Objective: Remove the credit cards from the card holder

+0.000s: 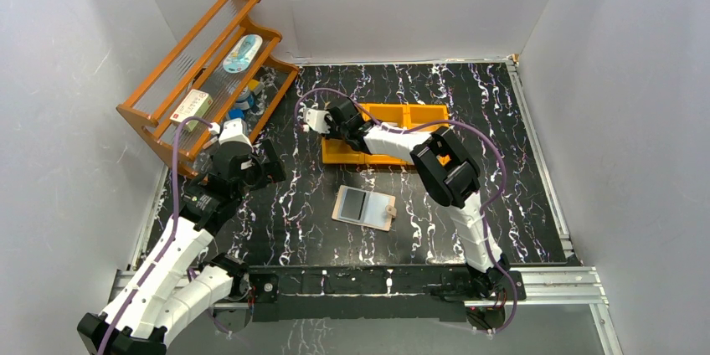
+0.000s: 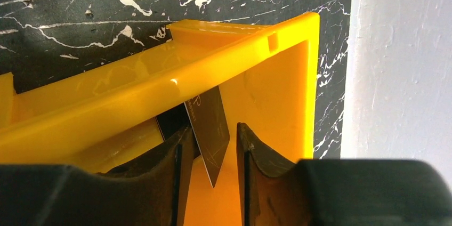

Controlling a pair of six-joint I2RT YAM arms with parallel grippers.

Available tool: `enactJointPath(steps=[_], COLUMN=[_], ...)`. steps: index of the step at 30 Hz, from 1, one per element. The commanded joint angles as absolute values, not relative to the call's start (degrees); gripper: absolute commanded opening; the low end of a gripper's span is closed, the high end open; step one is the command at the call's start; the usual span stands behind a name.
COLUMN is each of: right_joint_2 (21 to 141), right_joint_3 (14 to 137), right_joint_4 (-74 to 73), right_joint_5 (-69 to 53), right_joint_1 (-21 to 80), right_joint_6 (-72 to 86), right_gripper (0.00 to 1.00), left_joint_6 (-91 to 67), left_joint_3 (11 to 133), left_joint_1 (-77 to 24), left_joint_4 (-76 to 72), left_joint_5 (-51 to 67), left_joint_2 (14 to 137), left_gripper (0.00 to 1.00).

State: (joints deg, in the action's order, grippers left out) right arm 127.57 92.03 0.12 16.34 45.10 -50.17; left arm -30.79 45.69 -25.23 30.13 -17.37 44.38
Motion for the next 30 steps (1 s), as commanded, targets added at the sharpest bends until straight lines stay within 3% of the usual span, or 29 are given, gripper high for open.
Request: enactJointPath(steps=[1, 22, 26, 28, 30], right_joint_2=[124.1, 115.9, 111.0, 106.5, 101.2], right_joint_3=[92.0, 90.6, 89.1, 86.1, 80.8], right_joint_4=[2.7, 6.1, 5.7, 6.3, 6.9], right_joint_5=[14.2, 12.2, 14.2, 14.0, 14.0], right_joint_1=[45.0, 44.5, 44.2, 44.1, 44.0], right_joint_6=[-45.5, -33.4, -24.5, -17.3, -8.1], right_gripper=[0.45, 0.50, 0.52, 0.55, 0.69], left_joint_6=[-31.0, -32.1, -32.7, -32.7, -33.0], left_joint_3=[45.8, 46.3, 46.1, 45.8, 45.7], left_joint_1=[-25.0, -25.0, -25.0, -25.0, -25.0], left_joint_4=[30.8, 30.4, 30.2, 29.4, 28.6], left_joint_5=[-16.9, -13.9, -12.7, -11.7, -10.3], left_joint_2=[44.2, 46.4, 46.6, 47.0, 47.7], left_gripper=[0.98, 0.98, 0.98, 0.98, 0.98])
